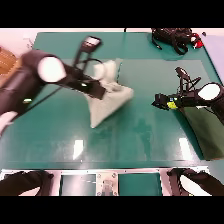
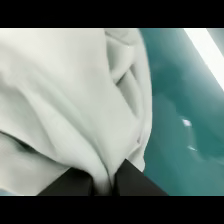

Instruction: Fold the shirts.

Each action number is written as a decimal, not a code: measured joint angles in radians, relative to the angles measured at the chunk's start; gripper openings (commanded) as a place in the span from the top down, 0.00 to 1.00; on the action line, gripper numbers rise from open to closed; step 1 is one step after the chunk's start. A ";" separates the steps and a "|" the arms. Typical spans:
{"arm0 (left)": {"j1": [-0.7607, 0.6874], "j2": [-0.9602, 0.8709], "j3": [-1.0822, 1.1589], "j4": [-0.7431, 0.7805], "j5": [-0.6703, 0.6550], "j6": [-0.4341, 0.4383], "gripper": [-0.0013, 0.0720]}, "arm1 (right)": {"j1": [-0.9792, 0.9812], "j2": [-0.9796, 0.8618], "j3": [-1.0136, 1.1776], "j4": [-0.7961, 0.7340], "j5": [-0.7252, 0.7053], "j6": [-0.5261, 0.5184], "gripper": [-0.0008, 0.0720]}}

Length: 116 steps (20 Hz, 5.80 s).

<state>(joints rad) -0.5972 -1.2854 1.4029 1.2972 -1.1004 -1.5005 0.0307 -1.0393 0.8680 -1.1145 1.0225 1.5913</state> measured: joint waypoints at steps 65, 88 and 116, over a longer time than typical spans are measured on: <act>0.418 -0.315 0.510 -0.214 -0.223 0.111 0.95 | -0.151 0.143 -0.053 0.224 -0.090 -0.318 0.97; 0.110 -0.209 -0.048 -0.295 -0.214 -0.119 0.05 | -0.526 -0.166 -0.031 0.247 0.029 -0.370 0.54; -0.124 -0.337 -0.403 -0.745 0.389 -0.203 0.95 | -0.507 -0.171 -0.031 0.295 0.025 -0.369 0.54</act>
<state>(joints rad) -0.7216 -1.6222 1.0000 0.5522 -0.7116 -1.7035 -0.4759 -1.2106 0.8375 -0.8192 1.0477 1.2224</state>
